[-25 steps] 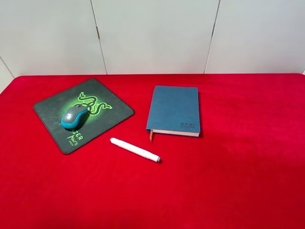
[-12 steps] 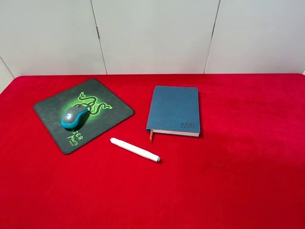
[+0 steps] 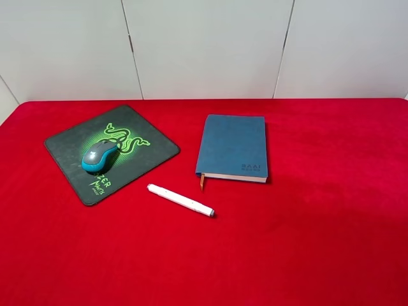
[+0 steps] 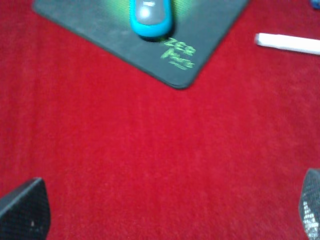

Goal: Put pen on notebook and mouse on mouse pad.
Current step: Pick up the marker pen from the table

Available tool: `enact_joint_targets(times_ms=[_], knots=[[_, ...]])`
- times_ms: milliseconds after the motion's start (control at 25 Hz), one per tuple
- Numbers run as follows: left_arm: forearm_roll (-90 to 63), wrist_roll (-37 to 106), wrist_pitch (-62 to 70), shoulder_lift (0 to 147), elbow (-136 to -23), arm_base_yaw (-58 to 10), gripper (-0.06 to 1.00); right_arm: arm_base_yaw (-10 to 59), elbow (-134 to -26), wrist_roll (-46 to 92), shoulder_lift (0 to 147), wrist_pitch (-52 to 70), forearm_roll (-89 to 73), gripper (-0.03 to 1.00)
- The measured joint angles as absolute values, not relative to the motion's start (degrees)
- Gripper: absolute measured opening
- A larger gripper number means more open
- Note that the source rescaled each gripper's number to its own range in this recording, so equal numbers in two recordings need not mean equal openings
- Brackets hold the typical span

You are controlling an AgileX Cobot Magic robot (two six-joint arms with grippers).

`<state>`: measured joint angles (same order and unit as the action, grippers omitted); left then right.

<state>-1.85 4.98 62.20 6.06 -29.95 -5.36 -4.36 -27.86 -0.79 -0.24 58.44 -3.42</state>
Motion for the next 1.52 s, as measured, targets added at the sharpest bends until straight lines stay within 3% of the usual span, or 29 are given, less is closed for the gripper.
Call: enact_joint_targets(times_ms=[320, 1520], knots=[[-1.2, 4.3, 60.8, -0.2, -28.0, 0.0, 1.0, -4.4, -27.9, -0.8, -0.2, 58.4, -3.4, 1.0], [-1.0, 4.3, 60.8, -0.2, -28.0, 0.1, 1.0, -4.4, -27.9, -0.8, -0.2, 58.4, -3.4, 1.0]])
